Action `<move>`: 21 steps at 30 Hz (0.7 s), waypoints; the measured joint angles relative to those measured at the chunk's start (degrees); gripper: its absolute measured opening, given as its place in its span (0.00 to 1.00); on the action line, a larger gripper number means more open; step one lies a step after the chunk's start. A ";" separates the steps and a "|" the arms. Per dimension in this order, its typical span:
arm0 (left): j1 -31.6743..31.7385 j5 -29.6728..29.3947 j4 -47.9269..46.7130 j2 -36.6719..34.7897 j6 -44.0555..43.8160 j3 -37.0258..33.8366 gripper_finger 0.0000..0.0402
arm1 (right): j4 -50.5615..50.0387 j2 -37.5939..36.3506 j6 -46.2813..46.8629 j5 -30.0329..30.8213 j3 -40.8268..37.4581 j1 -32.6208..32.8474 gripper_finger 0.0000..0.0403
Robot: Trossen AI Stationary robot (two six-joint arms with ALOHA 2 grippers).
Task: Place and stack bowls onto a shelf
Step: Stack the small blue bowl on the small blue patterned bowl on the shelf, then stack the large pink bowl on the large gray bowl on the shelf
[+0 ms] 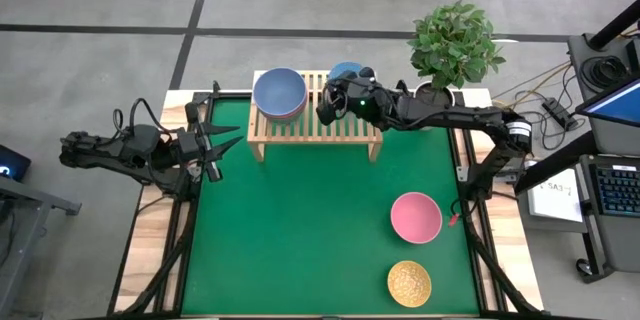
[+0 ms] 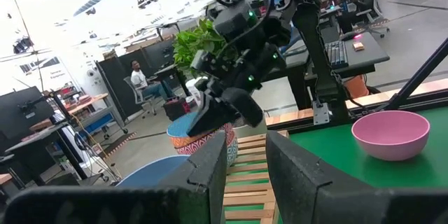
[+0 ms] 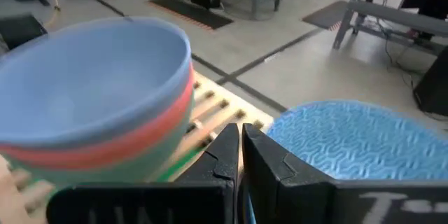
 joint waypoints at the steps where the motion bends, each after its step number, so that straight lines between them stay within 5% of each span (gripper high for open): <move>1: 0.00 0.00 0.00 0.00 0.00 0.00 0.21 | 0.00 0.00 0.50 -0.05 -0.22 0.06 0.03; 13: 0.00 0.00 0.04 0.00 -0.02 0.00 0.21 | -0.30 -6.08 -1.52 -0.09 -0.12 4.70 0.03; 21: 0.00 0.00 0.67 0.17 -0.03 0.00 0.21 | -16.27 -11.76 6.04 -0.60 -0.10 13.29 0.03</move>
